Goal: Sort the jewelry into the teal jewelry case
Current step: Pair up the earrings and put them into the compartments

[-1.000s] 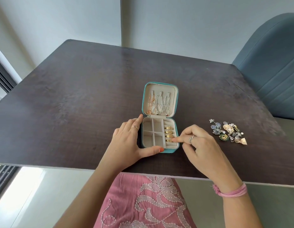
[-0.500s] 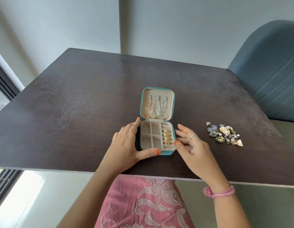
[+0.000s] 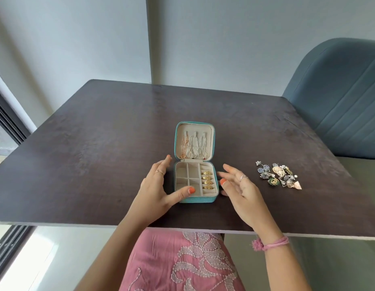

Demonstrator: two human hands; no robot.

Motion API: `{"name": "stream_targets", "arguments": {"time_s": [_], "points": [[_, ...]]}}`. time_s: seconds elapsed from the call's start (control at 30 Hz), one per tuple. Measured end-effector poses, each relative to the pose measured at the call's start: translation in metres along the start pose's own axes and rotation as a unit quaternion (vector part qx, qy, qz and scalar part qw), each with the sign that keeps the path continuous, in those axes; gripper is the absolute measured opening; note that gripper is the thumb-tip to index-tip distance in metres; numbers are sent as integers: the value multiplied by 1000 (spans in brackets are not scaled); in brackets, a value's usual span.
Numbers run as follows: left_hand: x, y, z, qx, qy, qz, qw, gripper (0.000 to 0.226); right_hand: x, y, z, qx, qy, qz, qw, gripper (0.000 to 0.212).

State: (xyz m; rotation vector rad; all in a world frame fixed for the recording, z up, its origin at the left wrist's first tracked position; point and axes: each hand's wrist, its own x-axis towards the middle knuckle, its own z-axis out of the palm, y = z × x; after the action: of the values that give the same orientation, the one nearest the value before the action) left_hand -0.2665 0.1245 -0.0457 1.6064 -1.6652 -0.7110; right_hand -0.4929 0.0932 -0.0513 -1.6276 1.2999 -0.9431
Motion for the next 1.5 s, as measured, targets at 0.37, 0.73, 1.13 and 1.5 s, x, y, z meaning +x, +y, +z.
{"name": "stream_targets", "arguments": {"time_s": [0.37,0.73,1.13,1.5], "points": [[5,38,4,-54,160,93,981,37,-7,5,-17,61,22,-20,998,36],[28,99,58,14,63,203,977,44,-8,13,-81,68,131,-33,989,29],[65,143,78,138,50,218,965,42,13,31,-125,-88,204,-48,974,18],[127,146,102,205,-154,78,963,28,72,28,-153,-407,14,-81,909,12]]}}
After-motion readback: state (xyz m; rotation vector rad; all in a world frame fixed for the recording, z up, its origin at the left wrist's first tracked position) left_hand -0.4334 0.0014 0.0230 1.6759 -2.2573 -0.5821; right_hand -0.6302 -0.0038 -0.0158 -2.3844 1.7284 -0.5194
